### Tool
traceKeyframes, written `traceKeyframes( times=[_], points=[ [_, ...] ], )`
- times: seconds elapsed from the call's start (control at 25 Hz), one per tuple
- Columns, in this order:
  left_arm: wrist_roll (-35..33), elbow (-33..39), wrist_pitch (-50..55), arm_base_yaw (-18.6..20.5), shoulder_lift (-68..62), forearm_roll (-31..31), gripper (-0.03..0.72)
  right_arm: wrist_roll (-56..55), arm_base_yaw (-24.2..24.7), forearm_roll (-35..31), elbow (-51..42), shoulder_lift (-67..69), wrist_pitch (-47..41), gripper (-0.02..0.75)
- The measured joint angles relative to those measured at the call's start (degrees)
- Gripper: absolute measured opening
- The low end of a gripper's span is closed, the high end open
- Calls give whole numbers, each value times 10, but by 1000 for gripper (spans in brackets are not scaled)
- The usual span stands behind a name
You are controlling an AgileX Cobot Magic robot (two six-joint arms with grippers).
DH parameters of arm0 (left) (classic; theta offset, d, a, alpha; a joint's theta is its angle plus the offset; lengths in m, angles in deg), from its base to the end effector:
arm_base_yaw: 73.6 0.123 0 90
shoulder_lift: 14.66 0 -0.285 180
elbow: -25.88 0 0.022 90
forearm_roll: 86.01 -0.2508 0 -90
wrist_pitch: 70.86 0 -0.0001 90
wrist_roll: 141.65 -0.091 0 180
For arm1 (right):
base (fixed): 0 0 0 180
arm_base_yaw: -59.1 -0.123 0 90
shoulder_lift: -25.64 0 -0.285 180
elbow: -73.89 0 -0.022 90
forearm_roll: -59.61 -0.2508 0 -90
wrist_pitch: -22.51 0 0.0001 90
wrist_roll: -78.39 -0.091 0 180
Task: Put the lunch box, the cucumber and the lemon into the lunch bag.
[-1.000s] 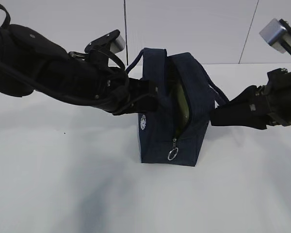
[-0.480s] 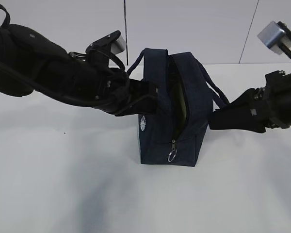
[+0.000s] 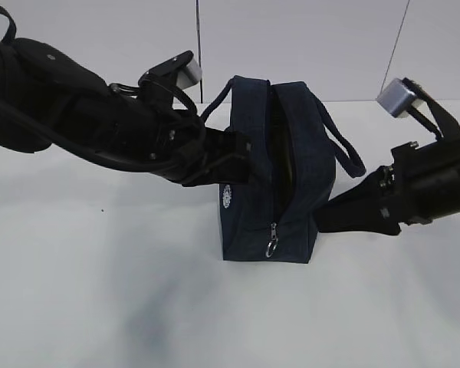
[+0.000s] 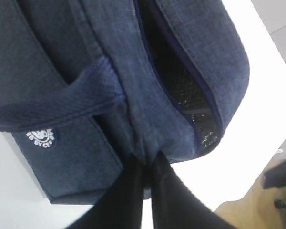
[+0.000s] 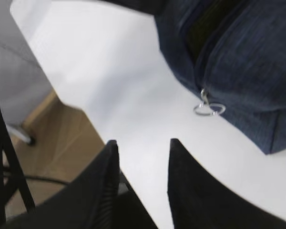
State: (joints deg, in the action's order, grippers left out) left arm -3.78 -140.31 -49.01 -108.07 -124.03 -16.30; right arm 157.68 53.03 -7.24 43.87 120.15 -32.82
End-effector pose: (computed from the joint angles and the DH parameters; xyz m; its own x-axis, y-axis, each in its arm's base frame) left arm 0.2958 -0.2417 0.2170 -0.8158 0.0591 -0.5753 0.4319 0.7238 -0.5381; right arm 0.2586 0.0968 0.2295 -0.6273 -0.3574 -0.6919 -0.7516 0.5104 0.4178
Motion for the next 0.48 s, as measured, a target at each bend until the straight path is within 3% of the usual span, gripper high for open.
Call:
traceKeyframes(
  times=[0.48],
  points=[
    [0,0,3,0,0,-5,-5,144,0,-38,0,76,0,269]
  ],
)
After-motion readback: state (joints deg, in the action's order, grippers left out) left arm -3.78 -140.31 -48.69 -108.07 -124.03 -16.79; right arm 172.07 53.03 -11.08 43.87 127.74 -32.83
